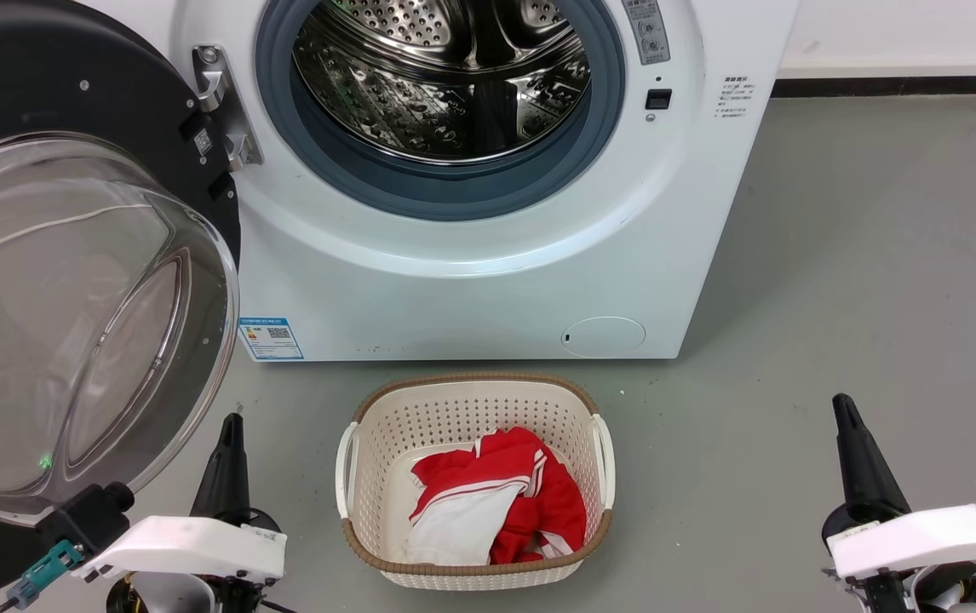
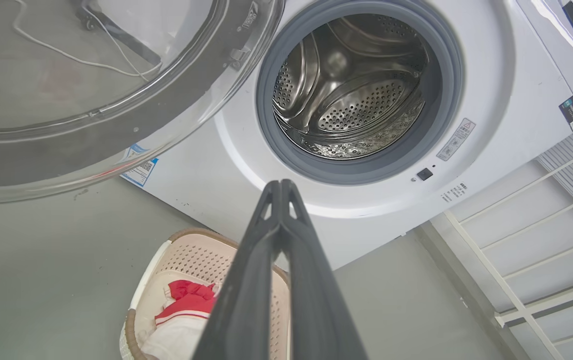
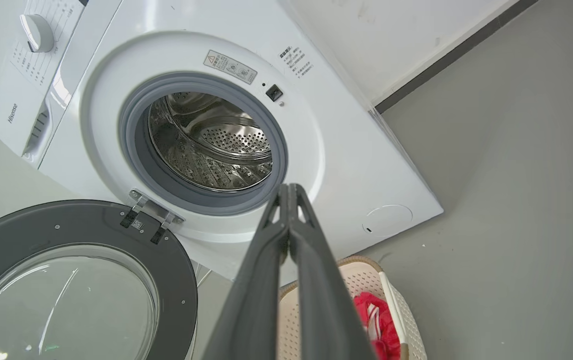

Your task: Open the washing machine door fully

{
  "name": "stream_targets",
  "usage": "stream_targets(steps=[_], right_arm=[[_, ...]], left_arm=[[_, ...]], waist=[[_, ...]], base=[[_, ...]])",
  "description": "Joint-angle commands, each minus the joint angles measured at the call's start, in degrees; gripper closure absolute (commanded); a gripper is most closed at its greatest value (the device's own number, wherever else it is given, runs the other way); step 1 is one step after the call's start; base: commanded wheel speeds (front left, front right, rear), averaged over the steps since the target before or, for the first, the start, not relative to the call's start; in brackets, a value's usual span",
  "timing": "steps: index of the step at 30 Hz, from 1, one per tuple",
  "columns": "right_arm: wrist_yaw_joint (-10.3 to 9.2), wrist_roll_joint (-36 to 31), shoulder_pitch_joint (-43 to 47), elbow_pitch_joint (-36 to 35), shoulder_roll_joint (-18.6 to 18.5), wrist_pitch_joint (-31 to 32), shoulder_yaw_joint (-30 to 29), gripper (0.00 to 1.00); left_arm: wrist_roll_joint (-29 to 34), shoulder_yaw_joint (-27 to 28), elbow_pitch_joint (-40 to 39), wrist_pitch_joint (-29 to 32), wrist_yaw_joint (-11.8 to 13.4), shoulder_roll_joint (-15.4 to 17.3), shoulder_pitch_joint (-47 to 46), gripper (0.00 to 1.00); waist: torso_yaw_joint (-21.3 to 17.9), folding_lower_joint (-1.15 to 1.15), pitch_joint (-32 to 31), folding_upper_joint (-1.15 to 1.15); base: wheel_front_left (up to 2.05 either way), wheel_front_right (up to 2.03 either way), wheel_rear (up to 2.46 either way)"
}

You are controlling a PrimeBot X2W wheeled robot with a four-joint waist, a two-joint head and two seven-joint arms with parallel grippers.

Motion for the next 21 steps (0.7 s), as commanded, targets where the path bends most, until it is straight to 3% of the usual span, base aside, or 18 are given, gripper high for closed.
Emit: stream_targets(steps=[1,21], right_arm=[[0.0,2.71,-1.55,-0.3,-0.51,0.36,-0.19,1.0],[0.0,17.16,-2.77,1.78,-0.7,3.16,-0.91,1.0]], left_arm=[[-2.51,0.4,-0.36,0.56,-0.43,-0.06,-1.43,1.0],[-16.76,1.64,1.19,4.15,-1.51,-0.52,-2.22,1.0]], waist=[[0.01,0.0,-0.05,0.0],[0.07,0.0,-0.58,0.0]], base=[[0.0,0.0,0.0],[0.0,0.0,0.0]])
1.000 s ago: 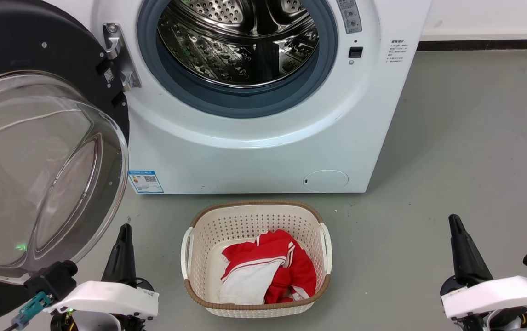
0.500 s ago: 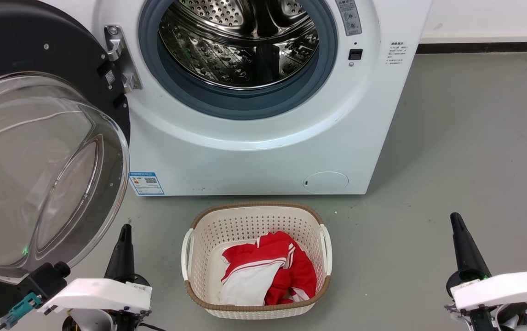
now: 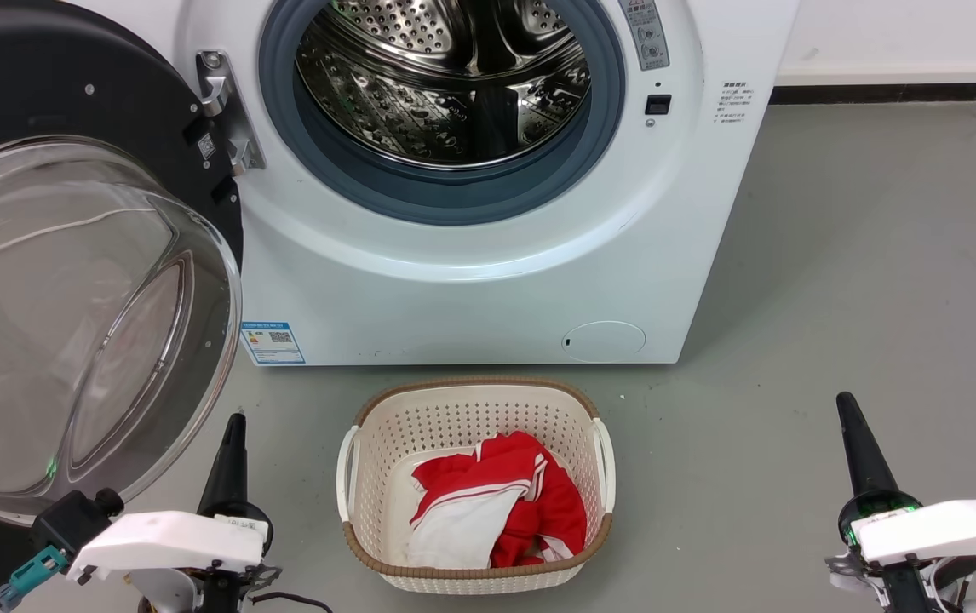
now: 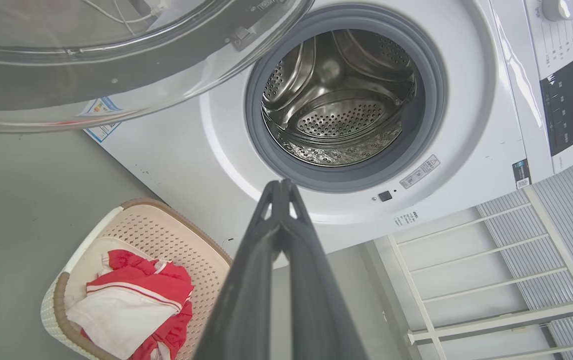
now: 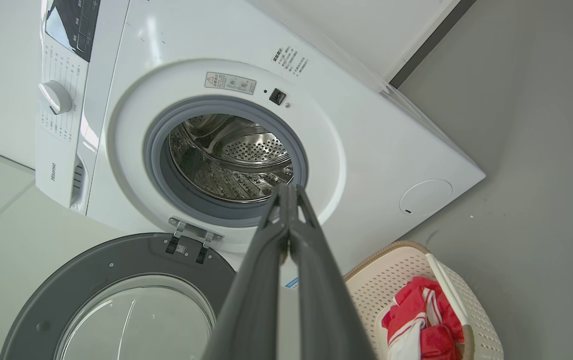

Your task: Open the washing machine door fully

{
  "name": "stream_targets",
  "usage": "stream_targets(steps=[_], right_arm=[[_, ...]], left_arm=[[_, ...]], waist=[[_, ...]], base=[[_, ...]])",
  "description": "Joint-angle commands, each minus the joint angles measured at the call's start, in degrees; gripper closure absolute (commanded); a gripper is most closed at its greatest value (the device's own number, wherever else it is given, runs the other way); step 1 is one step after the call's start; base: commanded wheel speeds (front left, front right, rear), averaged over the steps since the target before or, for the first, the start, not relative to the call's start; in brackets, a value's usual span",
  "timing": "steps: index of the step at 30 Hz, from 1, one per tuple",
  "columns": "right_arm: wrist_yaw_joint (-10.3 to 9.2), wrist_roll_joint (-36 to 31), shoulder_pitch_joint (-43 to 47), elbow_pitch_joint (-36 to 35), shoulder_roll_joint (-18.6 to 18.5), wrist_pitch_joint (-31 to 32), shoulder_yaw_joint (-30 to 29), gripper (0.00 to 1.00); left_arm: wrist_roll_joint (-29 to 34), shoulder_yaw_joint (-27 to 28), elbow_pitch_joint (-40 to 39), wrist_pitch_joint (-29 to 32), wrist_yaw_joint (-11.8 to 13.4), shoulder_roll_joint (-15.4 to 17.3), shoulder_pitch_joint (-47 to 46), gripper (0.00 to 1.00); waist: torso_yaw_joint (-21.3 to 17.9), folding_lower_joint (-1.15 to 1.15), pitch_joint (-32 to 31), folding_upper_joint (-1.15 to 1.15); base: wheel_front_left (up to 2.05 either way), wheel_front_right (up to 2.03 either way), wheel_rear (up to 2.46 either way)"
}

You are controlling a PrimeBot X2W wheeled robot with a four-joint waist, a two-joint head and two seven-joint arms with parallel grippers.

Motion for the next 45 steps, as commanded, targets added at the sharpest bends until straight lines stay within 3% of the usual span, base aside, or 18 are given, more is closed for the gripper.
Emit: stream_targets(steps=[1,45], right_arm=[[0.0,1.61,-1.43,-0.25,-0.41,0.4,-0.22,1.0],[-0.01,26.27,-3.52,3.51,-0.08,5.83,-2.2,1.0]], left_arm=[[-1.53,0.21,-0.27,0.36,-0.39,0.04,-1.1,1.0],[-26.48,2.45,2.58,6.74,-2.24,-0.83,-2.55,1.0]], waist=[[0.01,0.0,-0.03,0.0],[0.17,0.0,-1.28,0.0]], base=[[0.0,0.0,0.0],[0.0,0.0,0.0]])
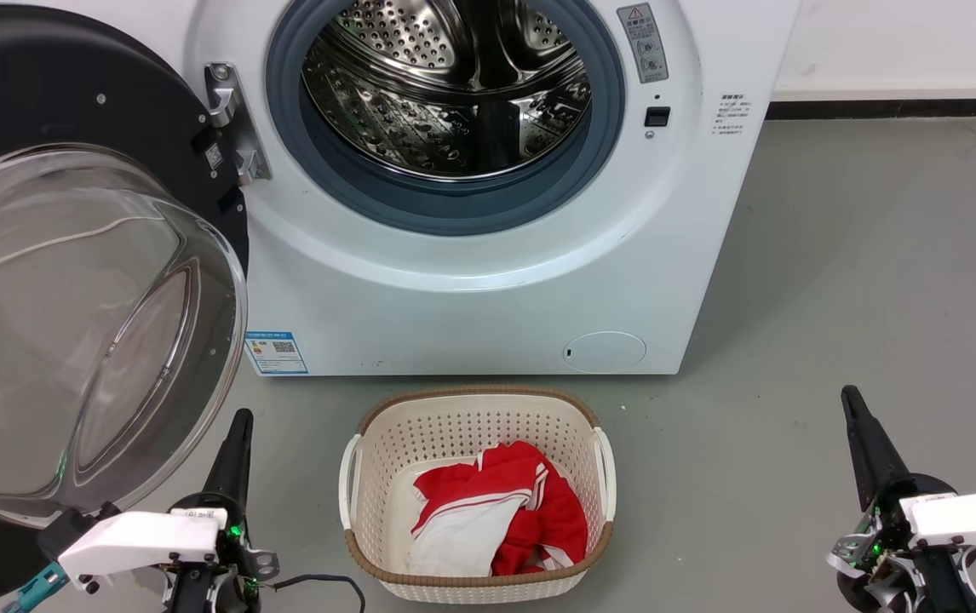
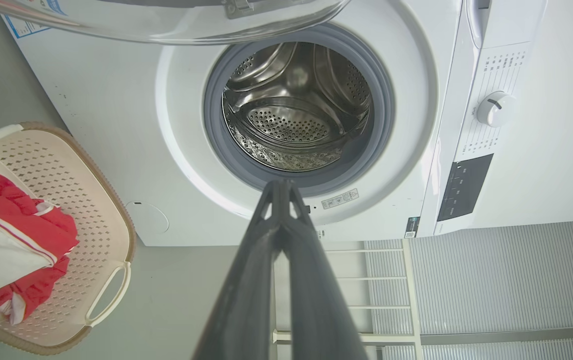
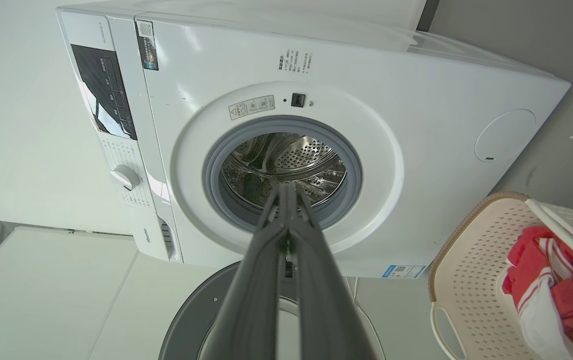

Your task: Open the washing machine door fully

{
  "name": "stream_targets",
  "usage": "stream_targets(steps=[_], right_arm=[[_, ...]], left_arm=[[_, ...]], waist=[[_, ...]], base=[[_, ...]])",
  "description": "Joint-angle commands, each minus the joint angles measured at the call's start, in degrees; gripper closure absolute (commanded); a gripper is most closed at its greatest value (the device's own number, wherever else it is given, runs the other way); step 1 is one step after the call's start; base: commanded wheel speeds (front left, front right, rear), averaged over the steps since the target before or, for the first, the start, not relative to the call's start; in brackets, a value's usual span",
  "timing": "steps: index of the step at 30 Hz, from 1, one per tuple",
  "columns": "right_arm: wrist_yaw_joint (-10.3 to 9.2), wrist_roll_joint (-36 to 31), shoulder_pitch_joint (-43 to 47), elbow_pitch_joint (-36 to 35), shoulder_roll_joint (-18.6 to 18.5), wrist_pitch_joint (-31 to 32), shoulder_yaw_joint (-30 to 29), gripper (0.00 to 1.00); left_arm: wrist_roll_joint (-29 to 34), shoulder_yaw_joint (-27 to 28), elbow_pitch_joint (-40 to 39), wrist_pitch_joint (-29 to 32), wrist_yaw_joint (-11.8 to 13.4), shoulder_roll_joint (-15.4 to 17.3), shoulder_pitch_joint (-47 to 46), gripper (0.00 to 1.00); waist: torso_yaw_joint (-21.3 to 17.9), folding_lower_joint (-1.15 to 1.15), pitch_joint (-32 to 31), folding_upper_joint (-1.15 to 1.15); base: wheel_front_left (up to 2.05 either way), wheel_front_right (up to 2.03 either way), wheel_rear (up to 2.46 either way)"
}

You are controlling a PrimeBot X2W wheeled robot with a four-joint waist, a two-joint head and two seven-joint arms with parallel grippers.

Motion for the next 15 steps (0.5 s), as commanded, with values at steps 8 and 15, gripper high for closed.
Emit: stream_targets(steps=[8,15], right_arm=[[-0.01,4.24,-1.41,0.59,0.06,1.07,-0.5,1.0],[-0.01,7.02,-1.39,1.04,0.16,1.73,-0.79,1.0]], left_arm=[[-4.27,0.52,0.5,1.19,-0.64,-0.15,-1.04,1.0],[-7.04,0.78,0.8,1.87,-0.82,-0.27,-1.11,1.0]], waist=[[0.03,0.0,-0.23,0.0],[0.06,0.0,-0.42,0.0]], base=[[0.0,0.0,0.0],[0.0,0.0,0.0]])
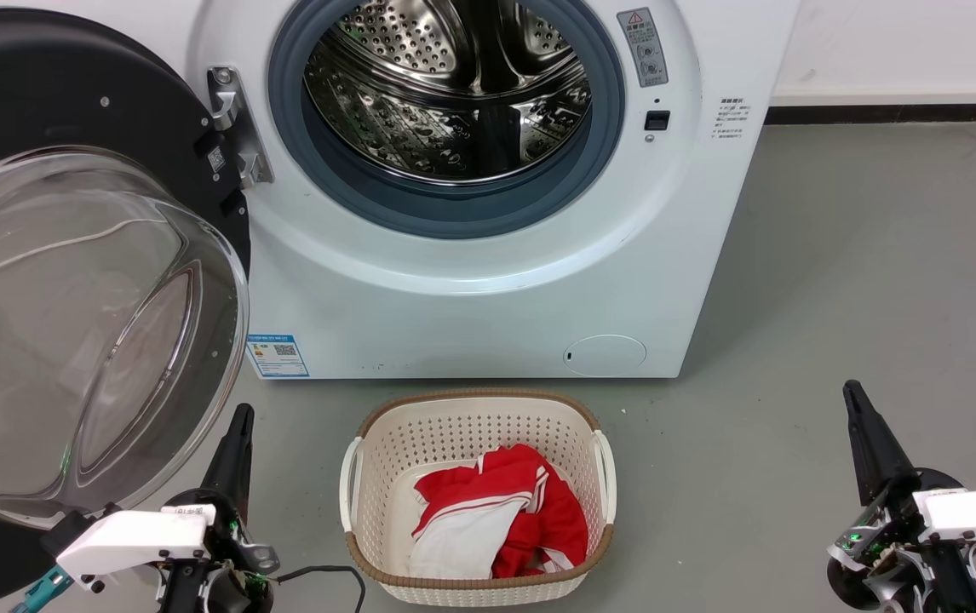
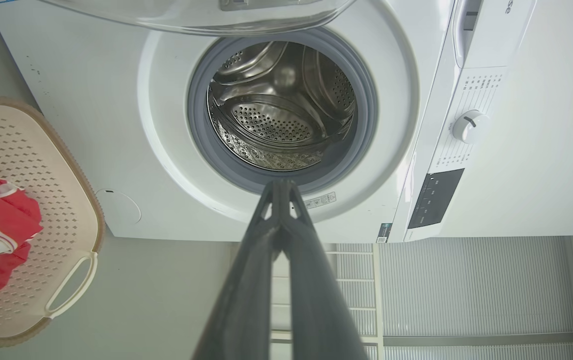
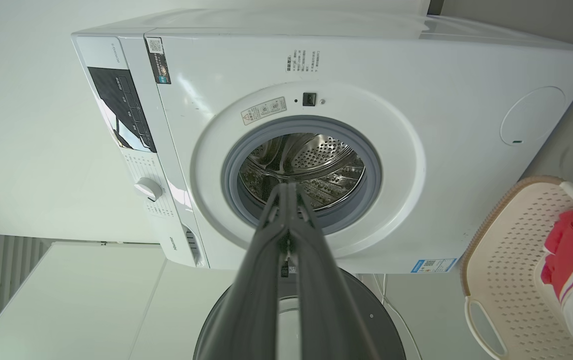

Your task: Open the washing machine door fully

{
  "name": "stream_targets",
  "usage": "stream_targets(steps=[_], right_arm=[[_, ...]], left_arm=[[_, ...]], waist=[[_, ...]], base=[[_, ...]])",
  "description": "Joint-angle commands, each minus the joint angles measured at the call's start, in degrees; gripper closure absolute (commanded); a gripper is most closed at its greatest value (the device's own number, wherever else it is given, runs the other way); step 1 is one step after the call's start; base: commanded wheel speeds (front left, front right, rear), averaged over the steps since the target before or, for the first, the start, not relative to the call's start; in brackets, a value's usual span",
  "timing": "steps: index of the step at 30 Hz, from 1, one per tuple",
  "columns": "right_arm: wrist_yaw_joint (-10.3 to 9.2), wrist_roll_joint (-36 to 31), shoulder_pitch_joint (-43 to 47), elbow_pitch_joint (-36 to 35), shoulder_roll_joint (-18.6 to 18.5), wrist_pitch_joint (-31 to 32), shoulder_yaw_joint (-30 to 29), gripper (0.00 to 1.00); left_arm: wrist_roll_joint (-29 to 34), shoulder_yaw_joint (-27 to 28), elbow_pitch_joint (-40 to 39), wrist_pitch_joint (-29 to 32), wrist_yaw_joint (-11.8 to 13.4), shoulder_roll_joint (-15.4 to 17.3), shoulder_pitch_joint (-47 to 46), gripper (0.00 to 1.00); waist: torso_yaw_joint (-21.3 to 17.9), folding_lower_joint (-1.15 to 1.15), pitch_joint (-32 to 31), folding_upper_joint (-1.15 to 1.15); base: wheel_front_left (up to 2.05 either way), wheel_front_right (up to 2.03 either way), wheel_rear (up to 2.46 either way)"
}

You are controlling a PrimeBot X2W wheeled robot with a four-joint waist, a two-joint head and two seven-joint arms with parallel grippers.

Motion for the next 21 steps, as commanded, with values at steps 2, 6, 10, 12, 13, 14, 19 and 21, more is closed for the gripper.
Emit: stream_targets(steps=[2,6,10,12,13,14,19,21], right_arm=[[0.0,1.77,-0.66,0.4,0.12,0.5,-0.22,1.0],[0.0,2.04,-0.73,0.46,0.21,0.58,-0.33,1.0],[0.0,1.91,-0.74,0.46,0.27,0.67,-0.42,1.0],[0.0,1.85,-0.75,0.46,0.3,0.73,-0.47,1.0],[0.0,1.82,-0.75,0.46,0.31,0.76,-0.49,1.0],[0.0,1.8,-0.75,0.46,0.33,0.78,-0.52,1.0],[0.0,1.74,-0.76,0.46,0.39,0.87,-0.59,1.0],[0.0,1.68,-0.77,0.47,0.4,0.91,-0.63,1.0]], left_arm=[[-1.62,0.37,0.24,0.6,-0.36,-0.14,-0.55,1.0],[-1.98,0.39,0.27,0.8,-0.39,-0.15,-0.56,1.0],[-1.98,0.39,0.26,0.74,-0.39,-0.15,-0.56,1.0],[-1.98,0.38,0.26,0.74,-0.39,-0.15,-0.55,1.0],[-1.98,0.38,0.25,0.74,-0.39,-0.15,-0.55,1.0],[-1.98,0.38,0.25,0.74,-0.39,-0.15,-0.55,1.0],[-1.98,0.38,0.25,0.74,-0.39,-0.15,-0.55,1.0],[-1.98,0.38,0.25,0.74,-0.39,-0.15,-0.55,1.0]], waist=[[0.01,0.0,-0.08,0.0],[0.02,0.0,-0.12,0.0],[0.02,0.0,-0.12,0.0],[0.02,0.0,-0.12,0.0],[0.02,0.0,-0.12,0.0],[0.02,0.0,-0.12,0.0],[0.02,0.0,-0.12,0.0],[0.02,0.0,-0.12,0.0]], base=[[0.0,0.0,0.0],[0.0,0.0,0.0],[0.0,0.0,0.0],[0.0,0.0,0.0],[0.0,0.0,0.0],[0.0,0.0,0.0],[0.0,0.0,0.0],[0.0,0.0,0.0]])
